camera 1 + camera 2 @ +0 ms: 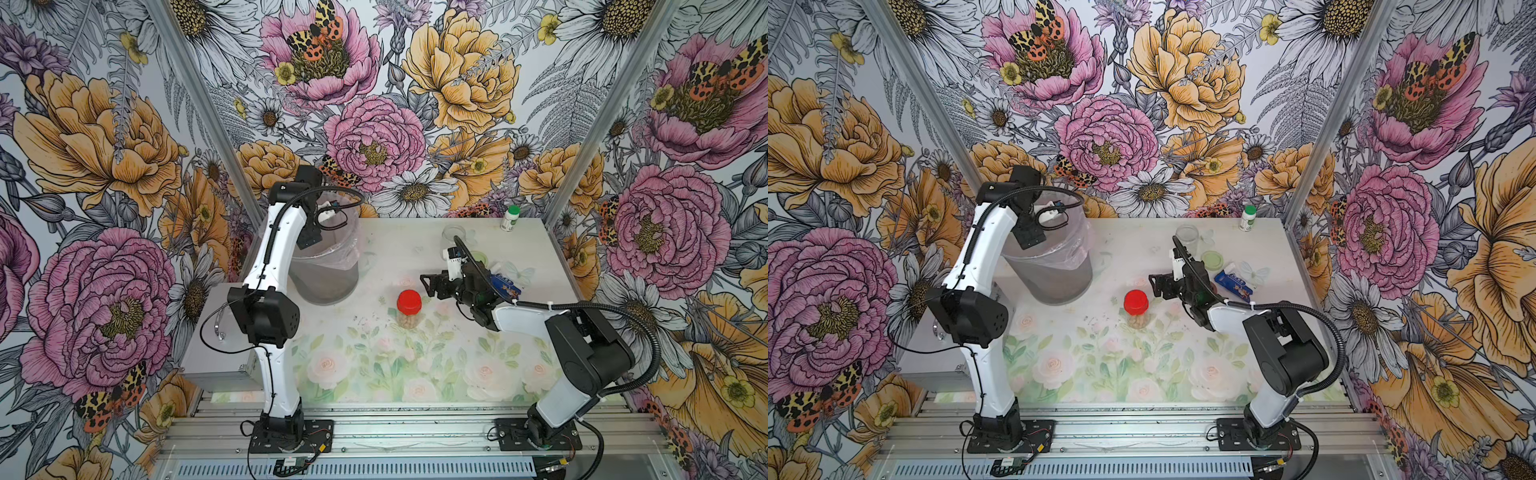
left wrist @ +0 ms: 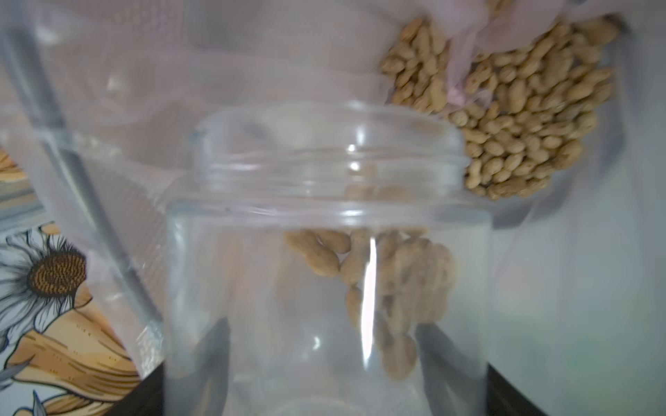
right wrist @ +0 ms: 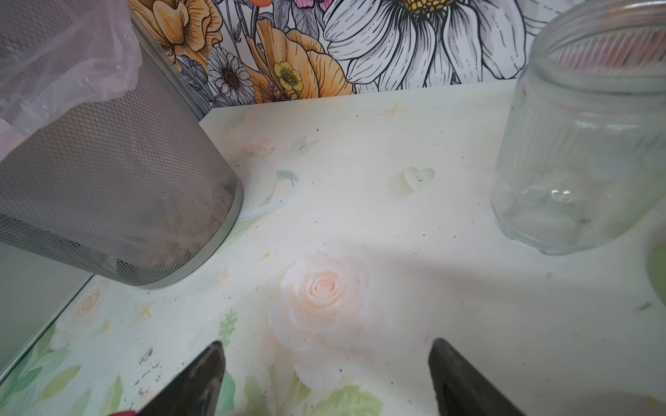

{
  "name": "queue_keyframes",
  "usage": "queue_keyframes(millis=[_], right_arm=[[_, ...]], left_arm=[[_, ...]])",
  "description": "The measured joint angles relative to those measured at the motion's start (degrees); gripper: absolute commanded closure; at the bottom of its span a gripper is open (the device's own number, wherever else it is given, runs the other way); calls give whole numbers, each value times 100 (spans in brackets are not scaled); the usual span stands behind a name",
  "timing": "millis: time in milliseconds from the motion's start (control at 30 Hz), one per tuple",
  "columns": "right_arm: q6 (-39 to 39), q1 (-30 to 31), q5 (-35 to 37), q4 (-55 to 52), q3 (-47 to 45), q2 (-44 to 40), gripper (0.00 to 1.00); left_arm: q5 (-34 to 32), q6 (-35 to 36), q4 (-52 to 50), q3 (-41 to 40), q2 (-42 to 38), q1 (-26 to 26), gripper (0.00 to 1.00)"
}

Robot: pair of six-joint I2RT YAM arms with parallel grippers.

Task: Empty moldy peanuts from jars
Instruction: Pour the moldy peanuts from the jar into the trash bin.

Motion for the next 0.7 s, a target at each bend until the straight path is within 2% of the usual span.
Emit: queue_keyframes(millis=[333, 467, 600, 700], right_arm=[[17, 0, -70, 140, 66, 0, 12], [22, 0, -26, 275, -61, -35, 11], [11, 0, -11, 210, -83, -109, 10], [11, -7, 66, 354, -201, -258, 11]], left_arm=[[133, -264, -289, -61, -31, 98, 70], [125, -291, -332, 170, 116, 103, 73], [293, -365, -398, 367, 323, 33, 72], [157, -258, -369, 363, 332, 13, 74]])
